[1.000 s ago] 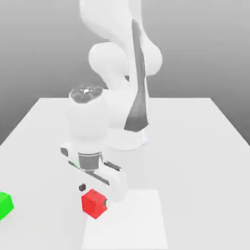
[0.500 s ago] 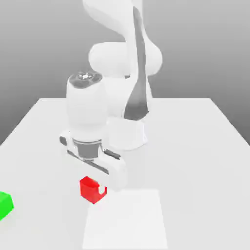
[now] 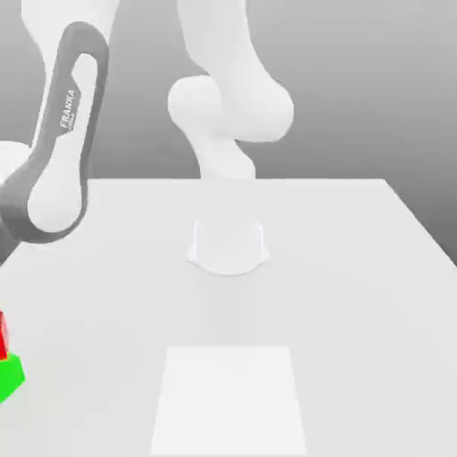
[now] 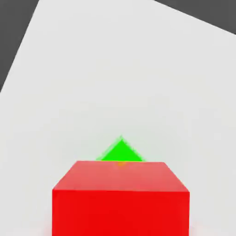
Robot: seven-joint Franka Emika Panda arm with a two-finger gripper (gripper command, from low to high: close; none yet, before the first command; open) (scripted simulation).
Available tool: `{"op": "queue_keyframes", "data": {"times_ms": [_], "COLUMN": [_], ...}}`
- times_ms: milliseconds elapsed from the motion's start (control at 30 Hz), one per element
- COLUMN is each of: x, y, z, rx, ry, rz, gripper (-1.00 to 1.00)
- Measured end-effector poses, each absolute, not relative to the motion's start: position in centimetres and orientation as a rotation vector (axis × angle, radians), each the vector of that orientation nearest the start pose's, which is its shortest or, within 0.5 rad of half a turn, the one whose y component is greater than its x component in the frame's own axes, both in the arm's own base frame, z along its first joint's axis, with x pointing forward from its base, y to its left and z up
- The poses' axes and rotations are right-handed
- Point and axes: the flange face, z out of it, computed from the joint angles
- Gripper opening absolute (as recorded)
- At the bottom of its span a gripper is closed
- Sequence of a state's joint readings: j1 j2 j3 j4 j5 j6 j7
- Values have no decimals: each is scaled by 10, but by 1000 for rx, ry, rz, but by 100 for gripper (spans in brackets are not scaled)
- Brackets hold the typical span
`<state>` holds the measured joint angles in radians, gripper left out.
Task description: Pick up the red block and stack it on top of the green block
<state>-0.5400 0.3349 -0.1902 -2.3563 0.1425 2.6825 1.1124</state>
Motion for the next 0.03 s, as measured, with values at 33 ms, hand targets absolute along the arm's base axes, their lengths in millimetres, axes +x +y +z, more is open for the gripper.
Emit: {"op": "queue_keyframes", "data": {"times_ms": [33], "x": [375], "y": [-347], "z": [190], "rx": [-1749], "ry": [2608], "rz": [-1], "gripper": [100]}}
